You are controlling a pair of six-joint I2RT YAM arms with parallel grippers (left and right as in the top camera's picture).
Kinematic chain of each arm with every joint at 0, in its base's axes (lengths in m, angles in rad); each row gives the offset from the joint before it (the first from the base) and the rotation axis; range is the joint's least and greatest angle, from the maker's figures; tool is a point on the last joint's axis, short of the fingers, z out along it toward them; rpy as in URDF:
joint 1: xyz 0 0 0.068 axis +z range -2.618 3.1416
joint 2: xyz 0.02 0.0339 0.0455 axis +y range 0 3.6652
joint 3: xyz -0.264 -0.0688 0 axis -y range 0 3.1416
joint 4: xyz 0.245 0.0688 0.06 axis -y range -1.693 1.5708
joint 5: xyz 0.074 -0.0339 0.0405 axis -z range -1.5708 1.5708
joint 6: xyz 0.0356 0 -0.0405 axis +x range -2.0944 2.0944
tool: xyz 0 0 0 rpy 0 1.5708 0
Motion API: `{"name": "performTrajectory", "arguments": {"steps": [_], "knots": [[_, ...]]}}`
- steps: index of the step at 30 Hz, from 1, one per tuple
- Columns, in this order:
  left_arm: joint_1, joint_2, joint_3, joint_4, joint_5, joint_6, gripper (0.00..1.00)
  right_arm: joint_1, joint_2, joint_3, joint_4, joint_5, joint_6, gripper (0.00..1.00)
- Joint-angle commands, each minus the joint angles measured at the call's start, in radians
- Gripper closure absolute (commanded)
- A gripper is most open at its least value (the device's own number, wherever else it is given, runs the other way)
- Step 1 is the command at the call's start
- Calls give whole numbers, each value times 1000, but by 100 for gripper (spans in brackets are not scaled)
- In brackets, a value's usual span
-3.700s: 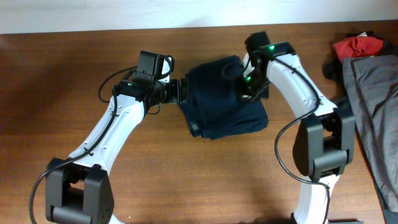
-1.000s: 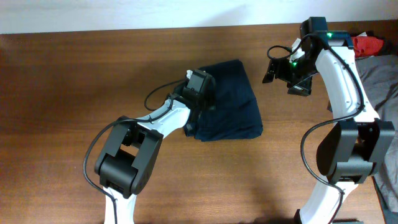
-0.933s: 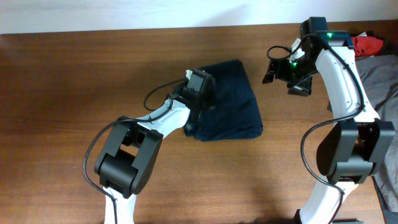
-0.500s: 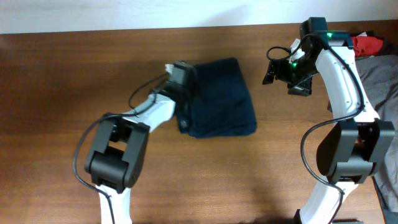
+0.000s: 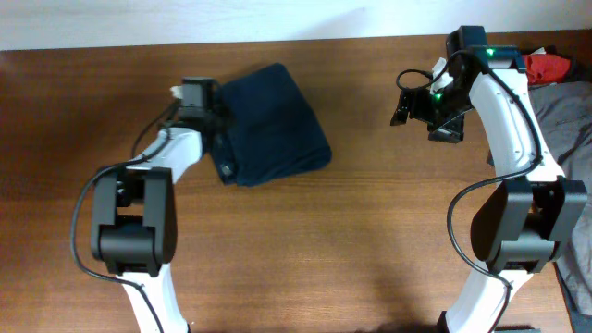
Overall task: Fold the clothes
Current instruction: 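Grasp the bundle's right side with the left gripper and drag it left, then regrasp the bundle with the left gripper and drag it to the far-left corner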
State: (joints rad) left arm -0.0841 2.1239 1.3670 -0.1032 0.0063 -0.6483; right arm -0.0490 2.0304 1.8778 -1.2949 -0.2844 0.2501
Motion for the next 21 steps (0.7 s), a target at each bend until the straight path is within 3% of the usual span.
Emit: {"name": "performTrajectory", "arguments": {"steps": [1, 9, 12, 16, 21], "knots": [[109, 52, 16, 1, -87, 13, 99, -2, -12, 5, -4, 8, -10, 7], [376, 154, 16, 22, -82, 13, 99, -2, -12, 5, -24, 8, -10, 7], [502, 135, 29, 11, 9, 22, 99, -2, -12, 5, -25, 8, -10, 7], [545, 89, 45, 5, 158, 67, 99, -2, -12, 5, -23, 8, -10, 7], [500, -29, 57, -11, 216, 171, 99, -2, -12, 5, -22, 8, -10, 7]]}}
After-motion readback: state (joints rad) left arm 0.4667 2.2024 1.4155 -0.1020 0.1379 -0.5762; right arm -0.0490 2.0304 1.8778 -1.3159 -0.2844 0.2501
